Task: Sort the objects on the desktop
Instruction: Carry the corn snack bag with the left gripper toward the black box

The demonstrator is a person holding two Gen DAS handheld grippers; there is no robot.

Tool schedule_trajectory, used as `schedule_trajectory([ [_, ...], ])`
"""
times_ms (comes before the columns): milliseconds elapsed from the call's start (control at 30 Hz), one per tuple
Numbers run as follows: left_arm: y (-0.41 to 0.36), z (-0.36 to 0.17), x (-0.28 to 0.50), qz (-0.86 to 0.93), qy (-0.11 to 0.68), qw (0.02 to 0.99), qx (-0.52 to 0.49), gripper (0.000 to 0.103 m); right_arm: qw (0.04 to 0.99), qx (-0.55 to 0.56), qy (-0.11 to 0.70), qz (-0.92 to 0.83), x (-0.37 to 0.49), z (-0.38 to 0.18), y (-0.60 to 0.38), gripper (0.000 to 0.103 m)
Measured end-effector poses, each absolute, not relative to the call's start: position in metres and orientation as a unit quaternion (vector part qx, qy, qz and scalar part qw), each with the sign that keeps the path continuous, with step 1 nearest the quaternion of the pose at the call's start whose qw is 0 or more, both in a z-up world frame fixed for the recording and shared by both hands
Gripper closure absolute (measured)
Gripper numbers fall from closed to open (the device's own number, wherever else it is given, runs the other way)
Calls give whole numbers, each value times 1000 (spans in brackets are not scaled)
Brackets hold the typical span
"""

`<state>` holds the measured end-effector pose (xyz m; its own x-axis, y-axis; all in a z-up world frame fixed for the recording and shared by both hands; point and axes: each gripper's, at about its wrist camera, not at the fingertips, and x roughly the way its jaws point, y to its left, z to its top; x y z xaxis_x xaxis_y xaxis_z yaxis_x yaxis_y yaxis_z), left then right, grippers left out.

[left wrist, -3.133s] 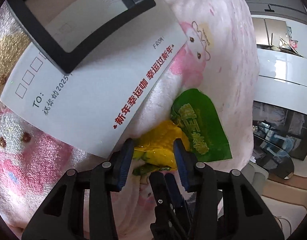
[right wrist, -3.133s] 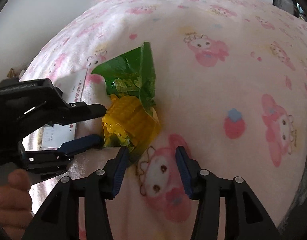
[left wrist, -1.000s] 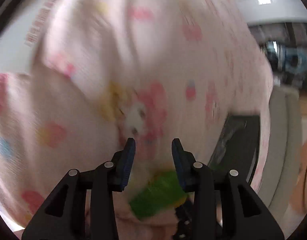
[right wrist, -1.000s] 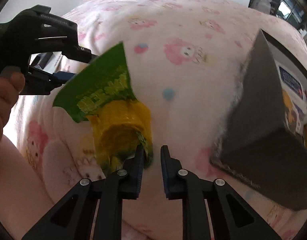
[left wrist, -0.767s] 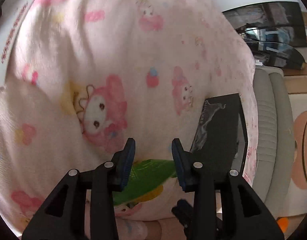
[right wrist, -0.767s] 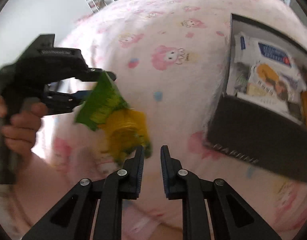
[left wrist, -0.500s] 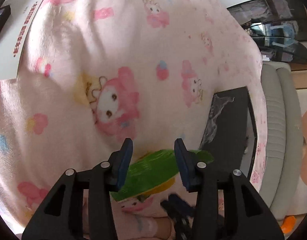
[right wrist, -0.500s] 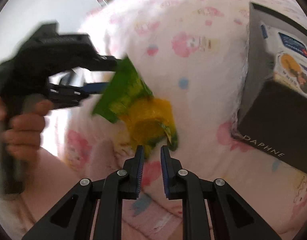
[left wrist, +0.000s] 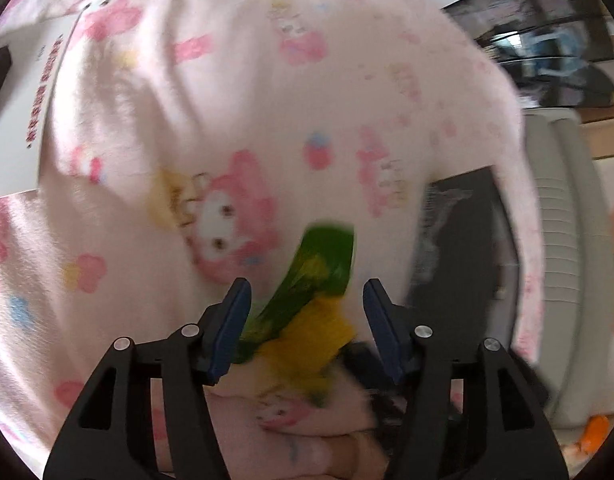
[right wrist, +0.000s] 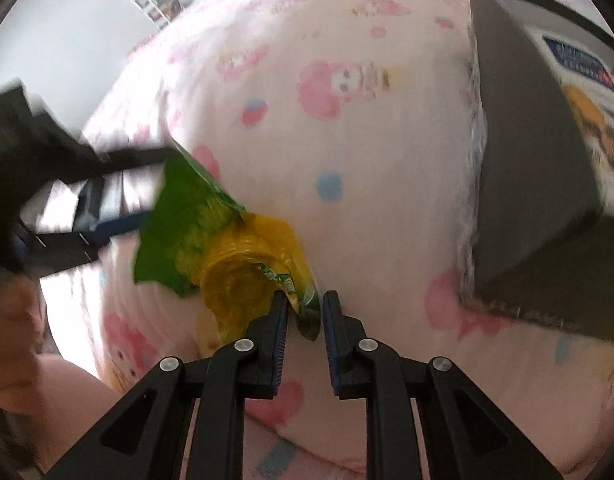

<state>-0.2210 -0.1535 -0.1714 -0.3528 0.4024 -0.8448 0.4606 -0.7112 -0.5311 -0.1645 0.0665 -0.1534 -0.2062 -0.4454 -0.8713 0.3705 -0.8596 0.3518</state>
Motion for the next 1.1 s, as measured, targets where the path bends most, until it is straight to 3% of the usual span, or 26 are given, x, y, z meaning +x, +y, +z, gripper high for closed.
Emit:
schedule_trajectory([
  [133, -162, -180, -225, -729, 356, 77, 580, 63, 274, 554, -53, -785, -169, -144, 62, 86],
  [400, -158, -188, -221, -714, 353, 76, 600, 63, 281, 591, -109, -748, -168, -161, 86, 84],
  [533, -158, -195, -221, -704, 352, 73, 612, 63, 297, 584, -114, -746, -166, -158, 84, 72],
  [867, -156, -200, -209, -698, 352, 78, 618, 64, 317, 582, -128, -738, -178, -163, 66, 74],
  [1100, -129, -188, -182, -682, 401, -10, 612, 63, 323, 562, -109, -753, -157, -139, 98, 78],
])
